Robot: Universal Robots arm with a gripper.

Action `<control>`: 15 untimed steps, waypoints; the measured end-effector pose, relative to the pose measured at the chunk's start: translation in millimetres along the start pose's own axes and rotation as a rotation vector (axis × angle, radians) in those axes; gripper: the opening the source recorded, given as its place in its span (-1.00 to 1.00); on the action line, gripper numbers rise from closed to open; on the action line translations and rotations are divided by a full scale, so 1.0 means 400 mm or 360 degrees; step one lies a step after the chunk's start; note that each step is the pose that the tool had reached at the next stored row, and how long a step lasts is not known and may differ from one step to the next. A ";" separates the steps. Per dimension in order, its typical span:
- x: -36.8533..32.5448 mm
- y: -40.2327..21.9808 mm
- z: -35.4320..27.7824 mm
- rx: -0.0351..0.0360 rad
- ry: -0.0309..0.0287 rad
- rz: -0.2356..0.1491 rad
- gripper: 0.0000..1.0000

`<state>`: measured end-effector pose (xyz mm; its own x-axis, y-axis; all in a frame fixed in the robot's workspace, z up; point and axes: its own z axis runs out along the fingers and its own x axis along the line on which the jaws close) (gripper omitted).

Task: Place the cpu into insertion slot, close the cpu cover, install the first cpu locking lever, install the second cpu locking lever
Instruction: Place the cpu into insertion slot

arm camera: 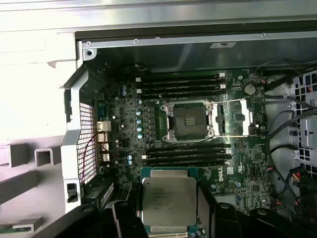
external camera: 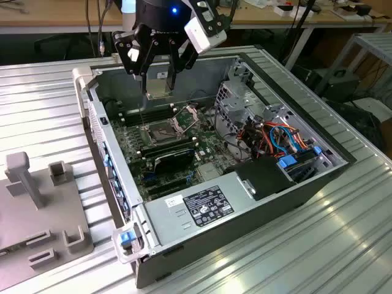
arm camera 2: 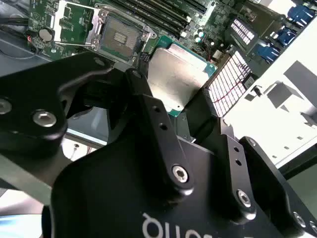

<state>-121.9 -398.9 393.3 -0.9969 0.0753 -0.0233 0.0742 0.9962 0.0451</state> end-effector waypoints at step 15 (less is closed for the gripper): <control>-0.004 0.000 0.003 0.0003 -0.00064 0.0141 0.09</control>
<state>-120.3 -398.7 392.0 -0.9863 0.1634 -0.0233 0.1622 0.9857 0.0451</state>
